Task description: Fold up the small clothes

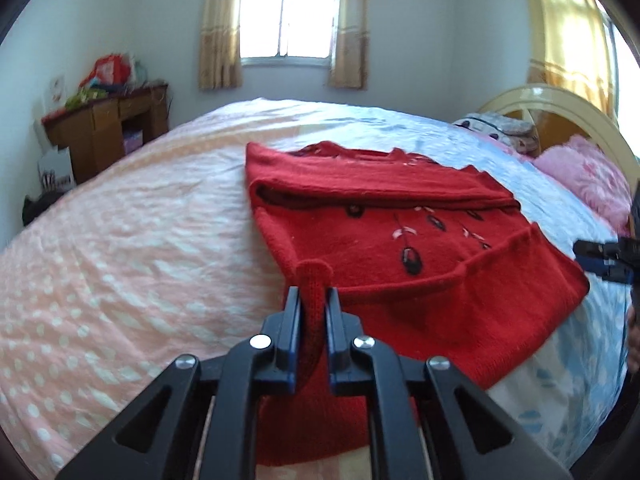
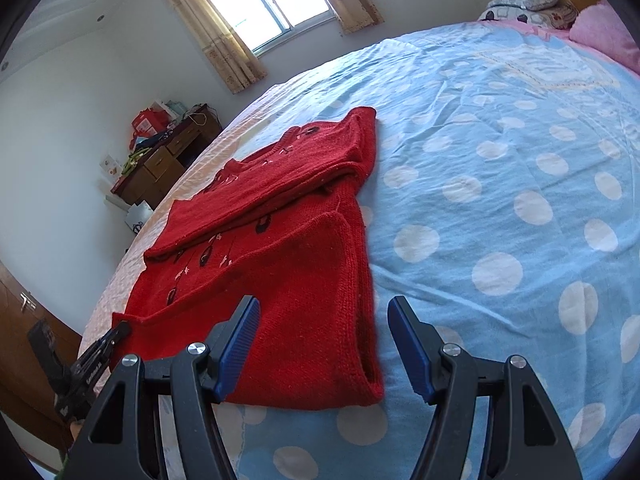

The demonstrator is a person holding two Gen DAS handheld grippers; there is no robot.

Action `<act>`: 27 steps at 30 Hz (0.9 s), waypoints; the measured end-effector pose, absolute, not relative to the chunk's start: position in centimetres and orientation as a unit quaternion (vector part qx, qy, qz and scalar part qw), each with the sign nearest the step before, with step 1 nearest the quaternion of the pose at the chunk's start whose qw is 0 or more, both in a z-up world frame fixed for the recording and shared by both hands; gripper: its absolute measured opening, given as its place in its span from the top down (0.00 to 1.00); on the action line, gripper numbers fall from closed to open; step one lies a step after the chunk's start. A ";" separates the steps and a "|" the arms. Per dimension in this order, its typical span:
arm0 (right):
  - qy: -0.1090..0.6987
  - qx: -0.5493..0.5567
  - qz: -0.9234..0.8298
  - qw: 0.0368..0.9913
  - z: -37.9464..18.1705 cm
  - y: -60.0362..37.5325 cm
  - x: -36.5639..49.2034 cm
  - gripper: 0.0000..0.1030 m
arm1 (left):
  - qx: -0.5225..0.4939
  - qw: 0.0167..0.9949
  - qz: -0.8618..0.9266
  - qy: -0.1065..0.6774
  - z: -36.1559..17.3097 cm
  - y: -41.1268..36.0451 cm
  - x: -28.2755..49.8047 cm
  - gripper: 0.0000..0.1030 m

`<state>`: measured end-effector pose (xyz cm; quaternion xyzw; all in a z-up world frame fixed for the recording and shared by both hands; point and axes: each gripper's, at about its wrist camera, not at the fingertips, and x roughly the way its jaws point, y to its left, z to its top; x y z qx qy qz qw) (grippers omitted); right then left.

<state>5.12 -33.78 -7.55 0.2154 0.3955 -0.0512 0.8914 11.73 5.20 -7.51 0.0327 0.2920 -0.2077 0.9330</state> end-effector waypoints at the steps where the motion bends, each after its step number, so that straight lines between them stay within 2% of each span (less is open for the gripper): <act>1: 0.396 0.217 -0.051 0.891 -7.6 -33.8 5.1 0.35 | 0.049 0.936 -0.202 0.283 -7.3 4.9 11.4 0.90; 8: 0.397 0.225 -0.051 0.888 -7.8 -34.0 4.9 0.35 | 0.153 0.944 -0.192 0.218 -6.1 2.5 9.2 0.90; 10: 0.396 0.227 -0.051 0.888 -7.7 -34.1 4.8 0.35 | 0.161 0.941 -0.205 0.214 -6.1 2.1 8.9 0.89; 12: 0.393 0.227 -0.049 0.890 -7.6 -34.1 4.7 0.35 | 0.160 0.936 -0.208 0.233 -6.6 1.7 9.6 0.84; 16: 0.395 0.221 -0.047 0.890 -7.5 -34.2 4.8 0.35 | 0.089 0.922 -0.219 0.306 -8.2 2.8 12.7 0.75; 19: 0.392 0.203 -0.043 0.896 -7.0 -34.0 5.0 0.35 | 0.044 0.921 -0.223 0.317 -8.3 3.8 13.4 0.72; 27: 0.405 0.126 -0.030 0.905 -7.1 -32.6 8.5 0.35 | -0.011 0.911 -0.234 0.340 -9.0 5.2 13.7 0.71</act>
